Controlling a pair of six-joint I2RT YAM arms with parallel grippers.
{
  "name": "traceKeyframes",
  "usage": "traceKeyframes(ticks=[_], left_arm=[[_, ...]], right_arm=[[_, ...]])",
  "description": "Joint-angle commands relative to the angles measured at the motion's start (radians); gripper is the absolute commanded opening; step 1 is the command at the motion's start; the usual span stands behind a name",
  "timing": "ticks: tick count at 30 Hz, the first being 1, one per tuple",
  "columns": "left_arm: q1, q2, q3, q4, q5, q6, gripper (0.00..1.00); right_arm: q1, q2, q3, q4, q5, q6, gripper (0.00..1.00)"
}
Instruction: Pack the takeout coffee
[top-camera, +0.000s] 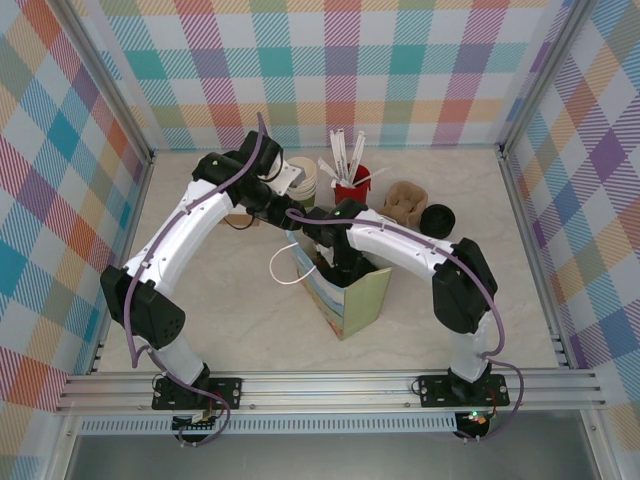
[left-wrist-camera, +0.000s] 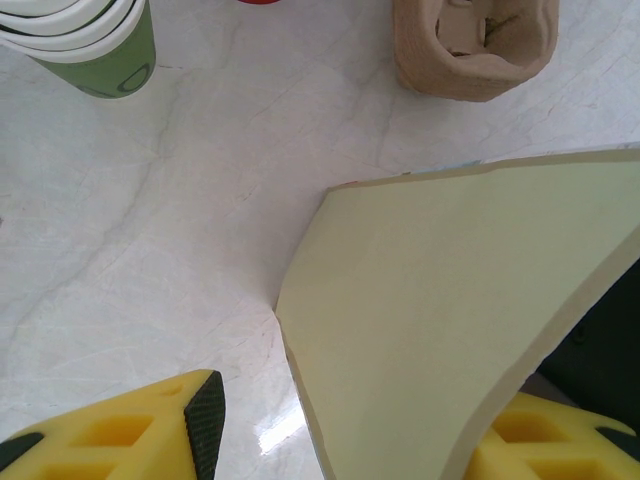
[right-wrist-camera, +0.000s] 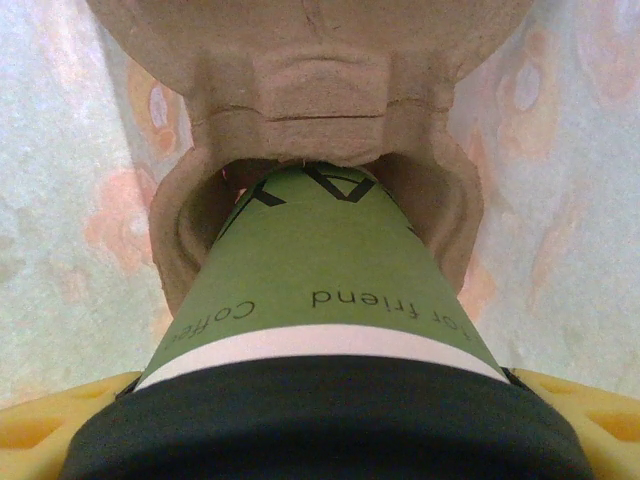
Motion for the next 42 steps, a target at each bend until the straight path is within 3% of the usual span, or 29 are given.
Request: traceKeyframes(ticks=[1,23,42], left_arm=[[0.003,-0.021,-0.014,0.021,0.004,-0.006,0.54],[0.003,-0.018,-0.014,0.029,0.024,-0.010,0.54],[0.002,-0.014,-0.024,0.038,-0.024,-0.024,0.54]], right_arm=[[-0.003,0.028,-0.034,0.030,-0.002,-0.034,0.74],[-0.007,0.044,-0.102,0.113,0.001,-0.052,0.74],[-0.008,0.006,-0.104,0.123,0.007,-0.056,0.74]])
